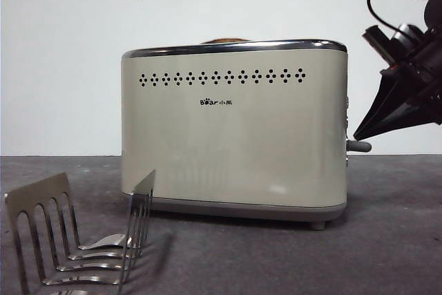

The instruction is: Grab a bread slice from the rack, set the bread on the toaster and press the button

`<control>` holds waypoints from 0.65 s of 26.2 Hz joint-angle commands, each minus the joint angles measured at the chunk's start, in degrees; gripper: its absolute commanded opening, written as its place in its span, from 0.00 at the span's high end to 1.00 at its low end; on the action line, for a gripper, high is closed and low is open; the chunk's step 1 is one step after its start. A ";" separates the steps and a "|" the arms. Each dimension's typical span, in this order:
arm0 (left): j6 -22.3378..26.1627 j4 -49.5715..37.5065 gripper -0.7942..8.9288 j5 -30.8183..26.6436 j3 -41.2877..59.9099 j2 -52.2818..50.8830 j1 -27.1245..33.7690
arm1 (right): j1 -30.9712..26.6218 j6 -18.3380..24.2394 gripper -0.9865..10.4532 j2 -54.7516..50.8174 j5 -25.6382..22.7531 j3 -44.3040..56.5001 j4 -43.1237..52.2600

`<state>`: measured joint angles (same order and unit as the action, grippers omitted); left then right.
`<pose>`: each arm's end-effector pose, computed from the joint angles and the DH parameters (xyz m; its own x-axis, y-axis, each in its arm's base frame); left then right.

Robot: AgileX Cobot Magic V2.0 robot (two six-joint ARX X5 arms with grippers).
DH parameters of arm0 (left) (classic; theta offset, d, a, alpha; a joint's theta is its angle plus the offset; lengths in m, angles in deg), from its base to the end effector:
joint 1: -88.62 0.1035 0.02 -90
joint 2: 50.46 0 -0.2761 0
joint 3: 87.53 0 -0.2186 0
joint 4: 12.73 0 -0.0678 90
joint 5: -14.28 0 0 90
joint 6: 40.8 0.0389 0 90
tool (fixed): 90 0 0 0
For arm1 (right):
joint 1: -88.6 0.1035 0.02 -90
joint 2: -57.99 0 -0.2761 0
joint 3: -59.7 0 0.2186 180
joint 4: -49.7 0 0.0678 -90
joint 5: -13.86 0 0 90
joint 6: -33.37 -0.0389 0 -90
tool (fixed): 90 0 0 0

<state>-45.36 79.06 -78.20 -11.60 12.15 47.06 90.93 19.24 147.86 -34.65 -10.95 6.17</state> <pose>0.0946 -0.0816 0.4113 0.5059 -0.3907 -0.7690 0.5943 0.8041 -0.0176 0.2689 0.0367 0.2215 0.3158 0.6759 -0.6659 -0.1066 0.7227 0.6829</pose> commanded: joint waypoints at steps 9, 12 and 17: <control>-0.35 -0.13 0.93 -0.52 0.37 -0.13 0.15 | 0.35 1.51 0.92 5.29 -5.29 1.31 -4.07; -0.35 -0.13 0.93 -0.52 0.37 -0.15 0.15 | 0.35 2.40 0.92 5.29 -6.19 1.33 -5.38; -0.35 -0.13 0.93 -0.52 0.37 -0.15 0.15 | 0.35 2.69 0.92 5.29 -6.19 1.33 -5.42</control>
<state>-45.36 79.06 -78.57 -11.60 12.15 47.06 90.95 20.92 150.22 -35.41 -12.28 3.53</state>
